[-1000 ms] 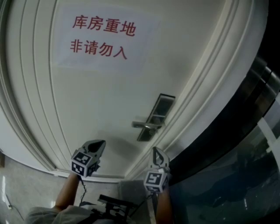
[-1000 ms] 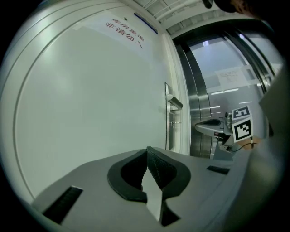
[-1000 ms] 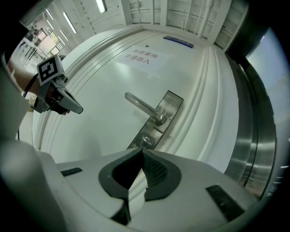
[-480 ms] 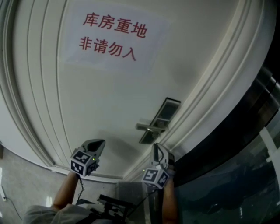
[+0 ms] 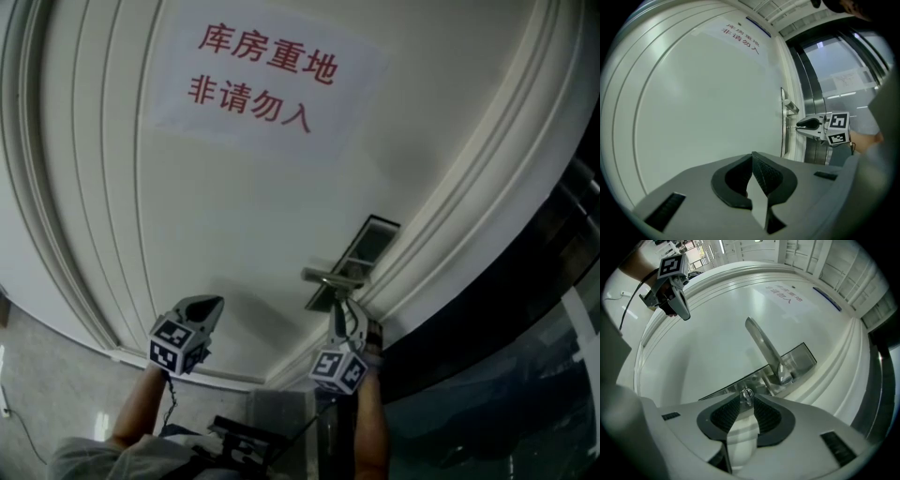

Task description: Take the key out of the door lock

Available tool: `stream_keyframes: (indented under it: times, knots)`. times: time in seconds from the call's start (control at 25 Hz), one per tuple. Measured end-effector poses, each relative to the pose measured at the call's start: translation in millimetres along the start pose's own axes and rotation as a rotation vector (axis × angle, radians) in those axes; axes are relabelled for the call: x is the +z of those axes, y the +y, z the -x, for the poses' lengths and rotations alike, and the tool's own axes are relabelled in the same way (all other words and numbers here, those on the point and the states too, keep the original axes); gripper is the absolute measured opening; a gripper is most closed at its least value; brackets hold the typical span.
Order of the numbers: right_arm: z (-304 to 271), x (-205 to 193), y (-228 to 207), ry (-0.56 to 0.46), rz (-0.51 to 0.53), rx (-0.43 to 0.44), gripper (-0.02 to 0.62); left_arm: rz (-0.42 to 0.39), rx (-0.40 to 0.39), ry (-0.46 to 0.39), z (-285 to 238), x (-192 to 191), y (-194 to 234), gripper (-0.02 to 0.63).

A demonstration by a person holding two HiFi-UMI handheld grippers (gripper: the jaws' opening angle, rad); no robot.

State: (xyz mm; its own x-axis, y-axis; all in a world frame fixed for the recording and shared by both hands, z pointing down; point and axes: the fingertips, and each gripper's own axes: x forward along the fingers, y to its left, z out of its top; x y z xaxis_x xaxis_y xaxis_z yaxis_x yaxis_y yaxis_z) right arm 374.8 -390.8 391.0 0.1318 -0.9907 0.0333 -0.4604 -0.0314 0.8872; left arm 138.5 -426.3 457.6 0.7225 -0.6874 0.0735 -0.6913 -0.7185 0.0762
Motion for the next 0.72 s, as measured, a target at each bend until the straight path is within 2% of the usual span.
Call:
stream_keyframes:
  times: [0.72]
  knots:
    - [-18,0,0,0.000,0.072,0.016,0.106,0.016,0.039,-0.005,-1,0,11,0.005]
